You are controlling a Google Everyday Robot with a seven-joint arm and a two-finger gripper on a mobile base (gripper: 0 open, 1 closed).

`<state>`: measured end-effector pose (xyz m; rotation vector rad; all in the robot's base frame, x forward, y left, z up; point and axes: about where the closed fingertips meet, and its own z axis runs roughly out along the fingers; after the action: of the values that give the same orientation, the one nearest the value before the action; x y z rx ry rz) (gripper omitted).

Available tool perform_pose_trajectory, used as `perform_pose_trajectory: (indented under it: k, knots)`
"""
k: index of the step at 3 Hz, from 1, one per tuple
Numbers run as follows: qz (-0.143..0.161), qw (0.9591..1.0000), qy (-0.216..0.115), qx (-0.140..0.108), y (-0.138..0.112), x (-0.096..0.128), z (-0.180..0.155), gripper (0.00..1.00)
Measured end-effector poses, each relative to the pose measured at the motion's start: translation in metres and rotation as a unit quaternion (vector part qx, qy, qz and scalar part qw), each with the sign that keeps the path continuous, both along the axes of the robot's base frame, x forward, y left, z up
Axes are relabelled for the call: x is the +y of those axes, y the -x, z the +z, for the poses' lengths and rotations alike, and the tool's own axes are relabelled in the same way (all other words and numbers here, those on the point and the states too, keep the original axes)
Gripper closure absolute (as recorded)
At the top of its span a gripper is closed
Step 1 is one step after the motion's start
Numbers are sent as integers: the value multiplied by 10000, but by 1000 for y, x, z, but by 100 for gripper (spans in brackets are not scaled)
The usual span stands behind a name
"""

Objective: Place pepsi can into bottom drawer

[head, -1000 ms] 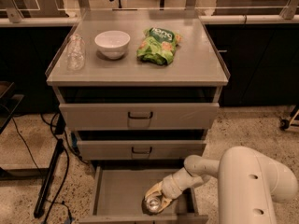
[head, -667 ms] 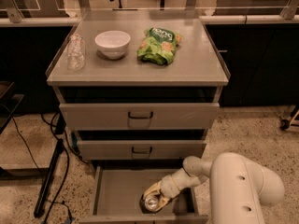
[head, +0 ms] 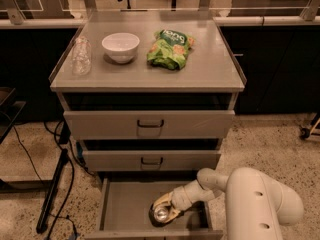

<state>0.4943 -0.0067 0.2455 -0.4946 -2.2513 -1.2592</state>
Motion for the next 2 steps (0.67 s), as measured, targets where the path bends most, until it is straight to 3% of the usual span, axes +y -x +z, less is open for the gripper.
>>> perform_pose_trajectory:
  k: [1,2]
  knots:
    - [-475,9986,-221,-59,-16,-5,-9,100]
    - [-647,9975,-281,-13,-19,-8,-19,100]
